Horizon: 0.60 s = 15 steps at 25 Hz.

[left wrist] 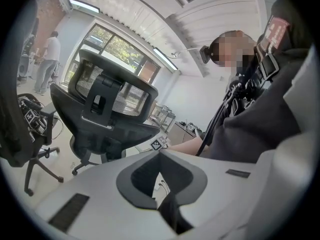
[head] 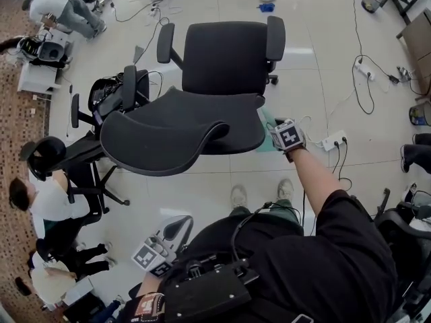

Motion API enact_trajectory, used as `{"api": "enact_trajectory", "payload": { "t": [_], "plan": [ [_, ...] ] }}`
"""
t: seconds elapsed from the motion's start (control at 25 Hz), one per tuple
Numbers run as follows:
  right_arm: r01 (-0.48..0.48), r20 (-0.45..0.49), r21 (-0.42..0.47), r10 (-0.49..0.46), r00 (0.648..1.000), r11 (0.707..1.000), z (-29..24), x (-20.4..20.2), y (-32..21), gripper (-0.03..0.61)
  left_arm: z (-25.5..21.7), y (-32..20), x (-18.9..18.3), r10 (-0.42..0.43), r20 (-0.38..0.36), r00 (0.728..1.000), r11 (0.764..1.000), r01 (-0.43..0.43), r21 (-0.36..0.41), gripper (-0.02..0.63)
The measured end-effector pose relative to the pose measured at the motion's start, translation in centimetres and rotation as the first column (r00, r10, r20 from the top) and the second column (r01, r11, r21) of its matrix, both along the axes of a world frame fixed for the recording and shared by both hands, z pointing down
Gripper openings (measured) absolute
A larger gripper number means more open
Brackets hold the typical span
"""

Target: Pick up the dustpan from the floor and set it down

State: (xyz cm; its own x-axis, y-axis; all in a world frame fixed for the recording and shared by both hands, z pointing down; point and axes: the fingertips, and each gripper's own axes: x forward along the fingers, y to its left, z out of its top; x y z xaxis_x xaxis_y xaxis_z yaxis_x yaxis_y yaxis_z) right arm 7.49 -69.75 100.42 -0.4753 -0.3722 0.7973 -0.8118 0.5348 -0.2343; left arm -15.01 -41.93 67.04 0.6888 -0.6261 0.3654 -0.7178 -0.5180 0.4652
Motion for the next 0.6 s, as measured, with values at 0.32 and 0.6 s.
{"api": "enact_trajectory", "payload": {
  "t": [0.32,0.6],
  "plan": [
    [-0.005,0.005,0.008,0.005,1.000,1.000,-1.0,0.3,1.3,0.140,-0.5,1.6,0.2,-0.002,0.011,1.000,1.000,0.002,0.009,0.009],
    [-0.007,-0.014,-0.039,0.006,1.000,0.999,-1.6,1.1,4.4,0.140,-1.5,3.4,0.2,0.003,0.013,1.000,1.000,-0.003,0.024,0.009]
  ]
}}
